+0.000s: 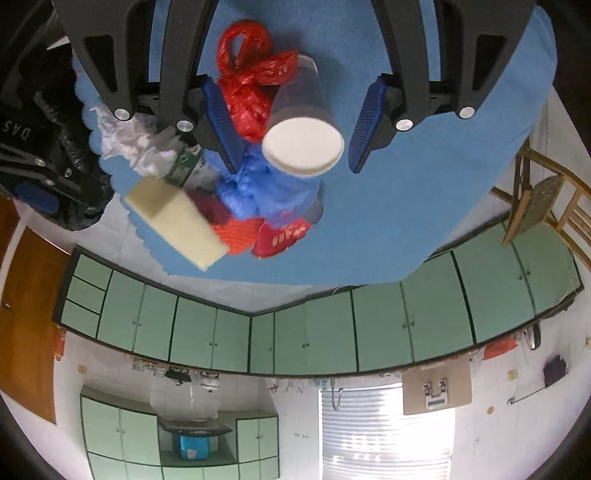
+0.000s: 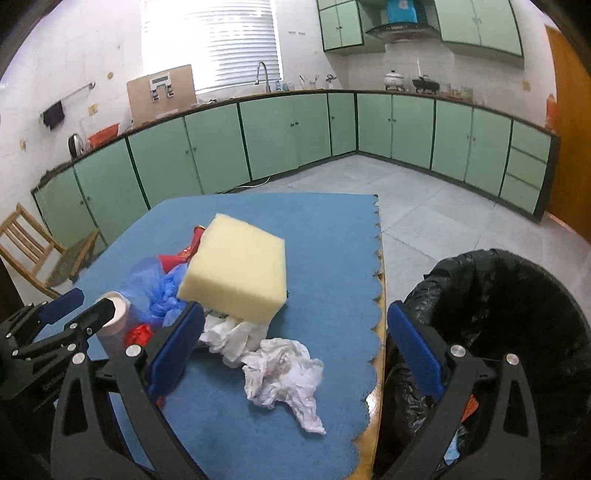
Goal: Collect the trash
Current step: 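Grasp the white paper cup with the left tool while the right tool grasps the yellow sponge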
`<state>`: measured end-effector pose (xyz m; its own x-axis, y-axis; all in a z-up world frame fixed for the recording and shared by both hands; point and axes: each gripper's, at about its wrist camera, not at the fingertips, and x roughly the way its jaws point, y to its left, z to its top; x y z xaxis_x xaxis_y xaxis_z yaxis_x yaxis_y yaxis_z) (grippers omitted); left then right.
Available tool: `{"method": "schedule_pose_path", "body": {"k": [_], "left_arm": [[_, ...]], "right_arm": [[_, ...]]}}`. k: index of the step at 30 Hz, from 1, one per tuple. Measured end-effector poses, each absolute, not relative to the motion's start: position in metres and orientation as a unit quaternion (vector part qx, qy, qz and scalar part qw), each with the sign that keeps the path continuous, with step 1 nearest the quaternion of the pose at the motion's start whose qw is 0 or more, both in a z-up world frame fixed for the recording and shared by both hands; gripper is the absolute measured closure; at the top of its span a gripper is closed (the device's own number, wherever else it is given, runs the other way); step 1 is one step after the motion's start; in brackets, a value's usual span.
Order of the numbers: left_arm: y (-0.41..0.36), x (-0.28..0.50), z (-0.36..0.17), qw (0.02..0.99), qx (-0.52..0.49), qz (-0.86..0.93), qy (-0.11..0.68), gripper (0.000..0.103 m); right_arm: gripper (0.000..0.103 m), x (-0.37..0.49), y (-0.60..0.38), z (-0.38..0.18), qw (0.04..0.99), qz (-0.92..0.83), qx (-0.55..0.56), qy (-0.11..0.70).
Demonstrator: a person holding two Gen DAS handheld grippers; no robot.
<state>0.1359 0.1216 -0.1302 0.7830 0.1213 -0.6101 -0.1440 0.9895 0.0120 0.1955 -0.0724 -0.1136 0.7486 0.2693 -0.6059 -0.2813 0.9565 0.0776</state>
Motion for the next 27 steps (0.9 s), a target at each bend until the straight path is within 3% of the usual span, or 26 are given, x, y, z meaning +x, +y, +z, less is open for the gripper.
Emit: {"method": "schedule_pose_path", "body": {"k": [9, 13, 27], "left_arm": [[0.13, 0.147, -0.155, 0.937, -0.032, 0.076, 0.341, 0.042], [0.134, 0.145, -0.153, 0.938, -0.038, 0.07, 0.336, 0.052], [0.147, 0.138, -0.127, 0.95, -0.044, 0.085, 0.297, 0.052]], "right_arm": [[0.007, 0.206, -0.061, -0.125, 0.931, 0.16, -0.013, 0.329], [0.007, 0.211, -0.052, -0.127, 0.928, 0.168, -0.009, 0.332], [0.007, 0.236, -0.025, -0.128, 0.917, 0.179, 0.016, 0.355]]}}
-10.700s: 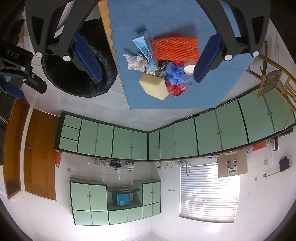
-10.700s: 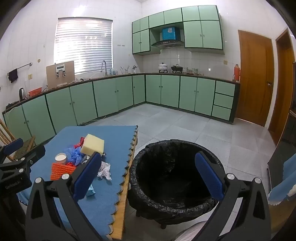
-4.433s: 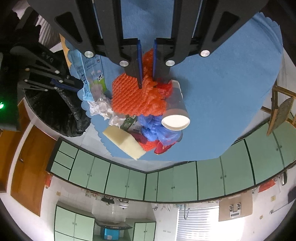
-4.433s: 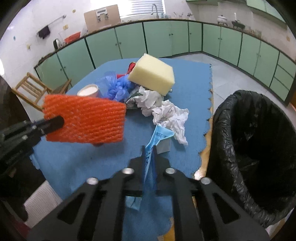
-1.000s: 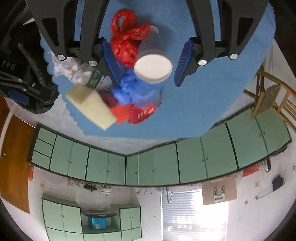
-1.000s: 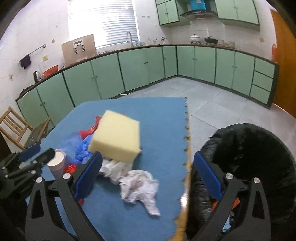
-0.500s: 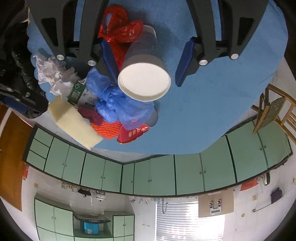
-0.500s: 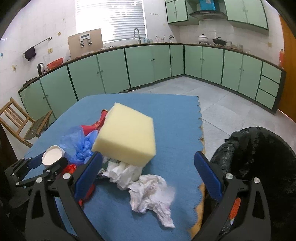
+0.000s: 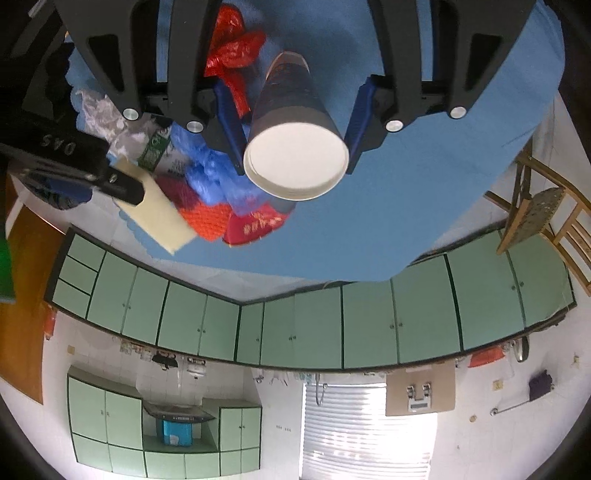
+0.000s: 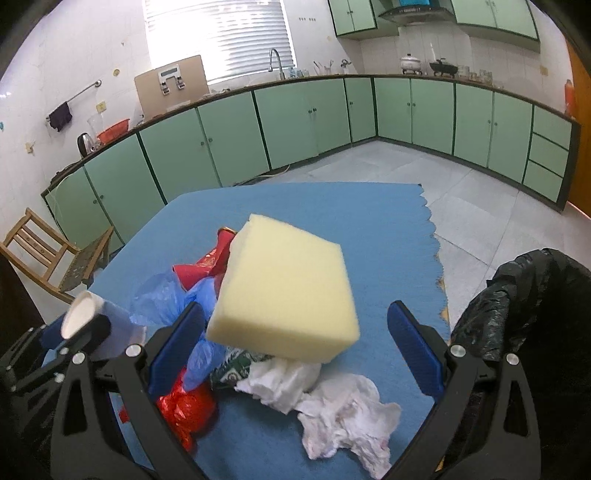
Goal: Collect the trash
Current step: 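Grasp the white paper cup with the left tool while the right tool grasps the yellow sponge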
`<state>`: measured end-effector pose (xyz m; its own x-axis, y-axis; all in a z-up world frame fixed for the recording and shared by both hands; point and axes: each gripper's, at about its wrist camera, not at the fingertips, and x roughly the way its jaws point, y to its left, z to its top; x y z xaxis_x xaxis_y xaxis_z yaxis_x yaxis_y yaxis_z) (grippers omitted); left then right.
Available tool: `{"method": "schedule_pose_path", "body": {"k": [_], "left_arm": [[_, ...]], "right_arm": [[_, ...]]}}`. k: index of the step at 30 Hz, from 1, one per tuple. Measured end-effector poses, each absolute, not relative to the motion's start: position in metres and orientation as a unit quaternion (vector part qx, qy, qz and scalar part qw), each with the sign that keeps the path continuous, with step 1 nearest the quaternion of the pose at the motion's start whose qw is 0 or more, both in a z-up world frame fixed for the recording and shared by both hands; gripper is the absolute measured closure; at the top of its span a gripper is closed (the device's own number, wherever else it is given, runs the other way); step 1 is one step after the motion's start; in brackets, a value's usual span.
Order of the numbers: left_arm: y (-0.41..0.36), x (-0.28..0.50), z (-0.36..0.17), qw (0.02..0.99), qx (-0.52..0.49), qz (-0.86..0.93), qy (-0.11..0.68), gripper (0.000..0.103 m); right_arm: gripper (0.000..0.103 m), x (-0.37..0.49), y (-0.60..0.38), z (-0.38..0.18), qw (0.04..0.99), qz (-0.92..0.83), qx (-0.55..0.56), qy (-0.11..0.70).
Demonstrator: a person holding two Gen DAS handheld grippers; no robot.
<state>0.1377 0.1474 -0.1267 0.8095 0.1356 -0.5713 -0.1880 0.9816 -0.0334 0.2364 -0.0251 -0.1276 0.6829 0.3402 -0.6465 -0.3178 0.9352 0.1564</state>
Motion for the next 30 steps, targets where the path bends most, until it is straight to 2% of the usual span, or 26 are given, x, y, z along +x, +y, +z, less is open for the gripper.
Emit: {"method": "schedule_pose_path", "body": {"k": [8, 9, 10, 12, 30], "left_arm": [[0.155, 0.149, -0.129, 0.949, -0.044, 0.088, 0.299, 0.052], [0.154, 0.149, -0.13, 0.949, -0.046, 0.087, 0.3, 0.052], [0.155, 0.149, -0.13, 0.949, -0.046, 0.087, 0.3, 0.052], [0.155, 0.148, -0.13, 0.949, -0.045, 0.087, 0.299, 0.052], [0.135, 0.145, -0.085, 0.963, -0.038, 0.062, 0.258, 0.052]], "right_arm": [[0.008, 0.251, -0.025, -0.138, 0.903, 0.182, 0.05, 0.385], [0.018, 0.251, -0.025, -0.138, 0.902, 0.186, 0.051, 0.386], [0.022, 0.251, -0.025, -0.137, 0.901, 0.193, 0.051, 0.386], [0.023, 0.25, -0.024, -0.135, 0.902, 0.197, 0.043, 0.383], [0.025, 0.211, -0.056, -0.068, 0.931, 0.202, 0.025, 0.303]]}}
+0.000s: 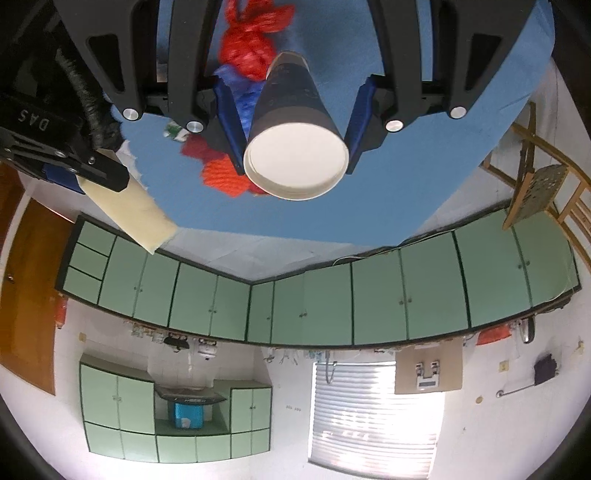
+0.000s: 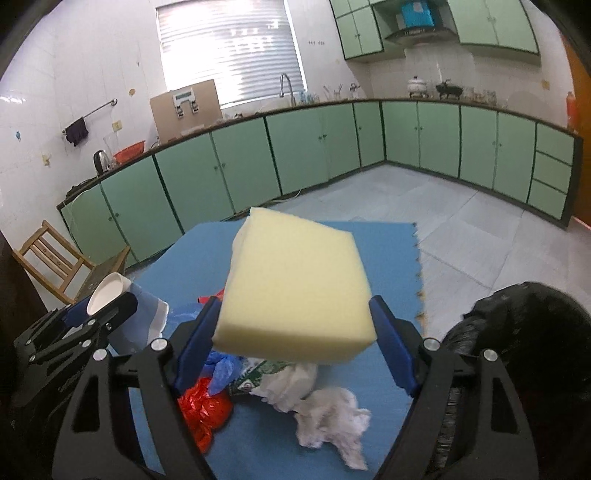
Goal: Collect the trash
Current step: 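Grasp the white paper cup with the left tool while the right tool grasps the yellow sponge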
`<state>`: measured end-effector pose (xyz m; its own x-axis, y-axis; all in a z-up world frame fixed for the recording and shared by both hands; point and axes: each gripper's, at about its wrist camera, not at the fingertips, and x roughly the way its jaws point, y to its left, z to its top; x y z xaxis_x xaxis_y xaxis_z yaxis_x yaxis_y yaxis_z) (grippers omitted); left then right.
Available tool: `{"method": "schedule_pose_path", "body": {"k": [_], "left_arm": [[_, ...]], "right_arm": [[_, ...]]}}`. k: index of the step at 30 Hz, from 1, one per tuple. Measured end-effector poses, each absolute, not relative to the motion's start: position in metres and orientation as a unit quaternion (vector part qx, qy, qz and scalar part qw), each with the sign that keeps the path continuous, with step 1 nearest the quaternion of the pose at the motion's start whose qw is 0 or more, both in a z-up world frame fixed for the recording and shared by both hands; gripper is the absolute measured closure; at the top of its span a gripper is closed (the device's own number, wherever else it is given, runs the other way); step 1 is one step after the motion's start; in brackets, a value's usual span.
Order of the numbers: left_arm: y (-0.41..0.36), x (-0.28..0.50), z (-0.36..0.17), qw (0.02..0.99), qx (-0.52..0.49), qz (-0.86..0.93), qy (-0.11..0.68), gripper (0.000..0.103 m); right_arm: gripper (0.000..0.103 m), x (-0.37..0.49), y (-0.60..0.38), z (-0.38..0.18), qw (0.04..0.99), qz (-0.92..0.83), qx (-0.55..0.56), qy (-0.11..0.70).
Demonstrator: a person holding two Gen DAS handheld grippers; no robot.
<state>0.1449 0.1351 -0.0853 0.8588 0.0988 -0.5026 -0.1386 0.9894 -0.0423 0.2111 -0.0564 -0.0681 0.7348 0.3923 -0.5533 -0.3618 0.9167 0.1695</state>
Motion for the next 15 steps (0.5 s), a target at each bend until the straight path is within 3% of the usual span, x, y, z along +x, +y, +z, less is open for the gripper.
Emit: {"method": "schedule_pose_path", "body": {"k": [15], "left_arm": [[0.044, 0.147, -0.043, 0.975, -0.027, -0.043, 0.218, 0.052]], "right_arm": [[0.025, 0.175, -0.16, -0.039, 0.956, 0.123, 0.028, 0.263]]}}
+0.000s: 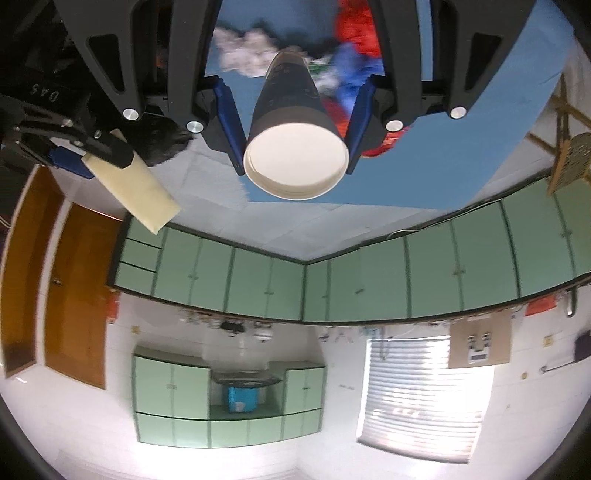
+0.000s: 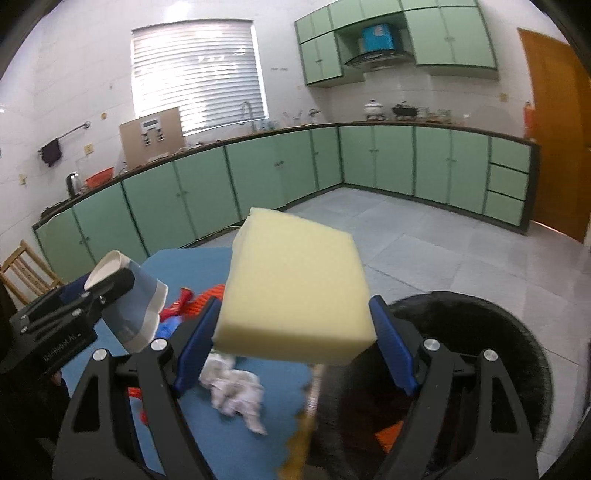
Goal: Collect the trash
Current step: 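Grasp the white paper cup with the left tool while the right tool grasps the yellow sponge, then move the cup and sponge over the bin and release both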
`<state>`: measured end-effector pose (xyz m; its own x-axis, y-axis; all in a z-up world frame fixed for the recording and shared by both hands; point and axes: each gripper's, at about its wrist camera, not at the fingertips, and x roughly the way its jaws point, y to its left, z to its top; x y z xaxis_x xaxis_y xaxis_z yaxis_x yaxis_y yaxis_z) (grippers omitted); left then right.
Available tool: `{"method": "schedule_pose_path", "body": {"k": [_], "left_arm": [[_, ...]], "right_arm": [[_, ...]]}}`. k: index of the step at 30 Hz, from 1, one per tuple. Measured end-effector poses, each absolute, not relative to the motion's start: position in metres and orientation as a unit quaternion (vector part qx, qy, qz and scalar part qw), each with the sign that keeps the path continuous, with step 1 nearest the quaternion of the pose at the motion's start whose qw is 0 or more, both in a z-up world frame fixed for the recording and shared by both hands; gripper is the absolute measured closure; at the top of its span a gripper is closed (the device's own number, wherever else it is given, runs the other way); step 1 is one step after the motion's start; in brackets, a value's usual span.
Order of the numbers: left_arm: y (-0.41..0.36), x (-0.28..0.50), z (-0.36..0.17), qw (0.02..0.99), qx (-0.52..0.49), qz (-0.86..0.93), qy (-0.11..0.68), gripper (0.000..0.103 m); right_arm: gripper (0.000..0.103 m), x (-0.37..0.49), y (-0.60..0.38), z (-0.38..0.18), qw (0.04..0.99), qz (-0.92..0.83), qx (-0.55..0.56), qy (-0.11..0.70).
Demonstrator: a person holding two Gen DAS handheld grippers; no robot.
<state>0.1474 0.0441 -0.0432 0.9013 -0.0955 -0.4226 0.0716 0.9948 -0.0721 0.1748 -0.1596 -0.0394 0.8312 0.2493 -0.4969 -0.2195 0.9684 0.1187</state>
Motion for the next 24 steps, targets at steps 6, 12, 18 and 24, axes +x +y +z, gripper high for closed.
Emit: {"method": "schedule_pose_path", "body": {"k": [6, 12, 18, 24], "left_arm": [[-0.007, 0.153, -0.047, 0.968, -0.025, -0.102, 0.226, 0.052], [-0.058, 0.166, -0.06, 0.958, -0.024, -0.154, 0.242, 0.052], [-0.102, 0.185, -0.075, 0.946, -0.024, -0.193, 0.258, 0.052], [-0.138, 0.194, -0.095, 0.938, -0.02, -0.214, 0.274, 0.052]], "right_arm": [[0.025, 0.161, -0.215, -0.047, 0.96, 0.065, 0.031, 0.27], [0.025, 0.149, -0.256, -0.066, 0.958, 0.019, 0.034, 0.285], [0.025, 0.142, -0.293, -0.095, 0.95, -0.022, 0.042, 0.308], [0.025, 0.141, -0.315, -0.119, 0.943, -0.045, 0.05, 0.327]]}}
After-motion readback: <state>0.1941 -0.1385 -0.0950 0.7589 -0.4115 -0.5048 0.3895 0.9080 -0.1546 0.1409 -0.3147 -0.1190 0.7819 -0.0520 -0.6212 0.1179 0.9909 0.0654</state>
